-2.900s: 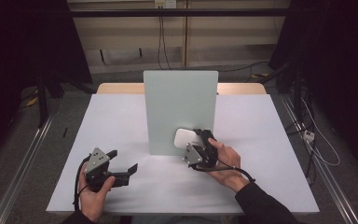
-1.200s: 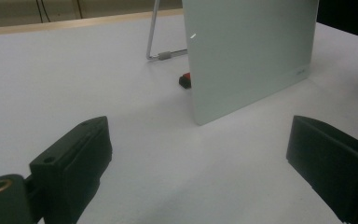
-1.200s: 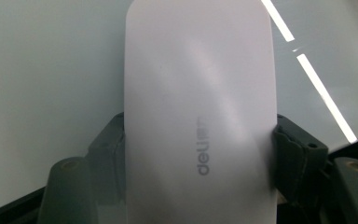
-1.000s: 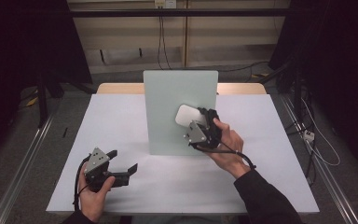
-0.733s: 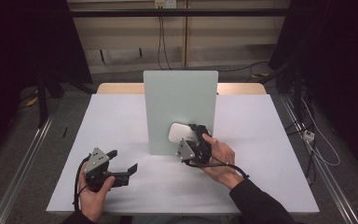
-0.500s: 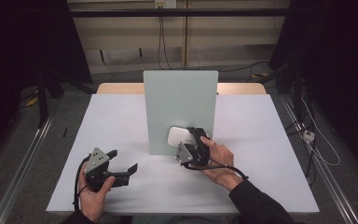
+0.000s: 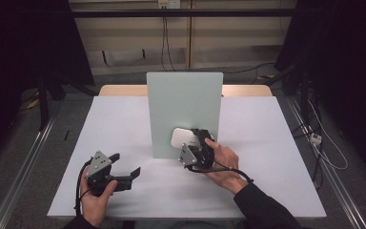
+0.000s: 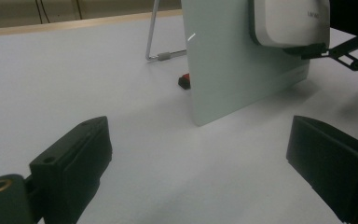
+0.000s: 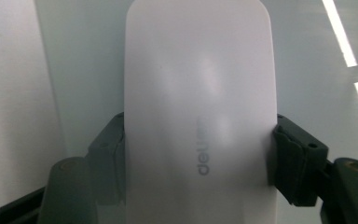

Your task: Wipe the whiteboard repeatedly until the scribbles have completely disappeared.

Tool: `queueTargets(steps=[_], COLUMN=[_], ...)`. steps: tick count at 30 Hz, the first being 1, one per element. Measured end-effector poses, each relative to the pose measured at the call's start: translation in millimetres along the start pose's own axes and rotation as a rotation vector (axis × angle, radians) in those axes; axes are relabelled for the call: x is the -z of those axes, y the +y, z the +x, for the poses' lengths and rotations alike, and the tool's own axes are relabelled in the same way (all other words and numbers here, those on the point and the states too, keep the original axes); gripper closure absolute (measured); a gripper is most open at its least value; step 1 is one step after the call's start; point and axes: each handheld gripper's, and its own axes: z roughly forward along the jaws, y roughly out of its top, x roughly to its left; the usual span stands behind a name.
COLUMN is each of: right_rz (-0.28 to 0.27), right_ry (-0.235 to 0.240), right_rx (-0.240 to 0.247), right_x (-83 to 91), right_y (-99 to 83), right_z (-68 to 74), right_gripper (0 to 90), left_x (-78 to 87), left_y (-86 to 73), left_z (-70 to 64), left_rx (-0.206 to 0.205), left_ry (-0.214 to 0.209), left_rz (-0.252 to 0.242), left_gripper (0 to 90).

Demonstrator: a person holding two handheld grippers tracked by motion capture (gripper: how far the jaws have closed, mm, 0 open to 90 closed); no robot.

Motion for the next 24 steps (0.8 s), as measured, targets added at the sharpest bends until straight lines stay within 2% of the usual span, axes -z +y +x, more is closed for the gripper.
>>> queueTargets(steps=[6, 8, 12, 16, 17, 24], right_rz=[0.011, 0.011, 0.016, 0.015, 0.018, 0.02], right_ry=[0.048, 0.054, 0.029, -0.005, -0.014, -0.078], right_rx=[0.028, 0.031, 0.012, -0.008, -0.032, -0.092], right_x=[-1.7, -1.3, 2.0, 6.9, 8.5, 16.7], right_y=[-4.4, -5.7, -8.8, -14.6, -16.0, -26.5], right_z=[14.4, 14.1, 6.1, -8.8, -11.6, -34.5], right_gripper=[31.5, 31.5, 31.5, 31.5, 31.5, 31.5], left_x=[0.4, 0.6, 0.8, 1.1, 0.9, 0.6], left_y=[0.1, 0.2, 0.0, 0.2, 0.2, 0.1], left_z=[0.5, 0.6, 1.1, 0.9, 0.8, 0.7], left_rx=[-0.004, -0.007, -0.006, -0.006, -0.006, -0.005], left_ry=[0.002, 0.002, 0.003, 0.003, 0.004, 0.004], left_rz=[0.003, 0.002, 0.002, 0.005, 0.005, 0.005], left_gripper=[6.4, 6.4, 6.4, 6.4, 6.4, 6.4])
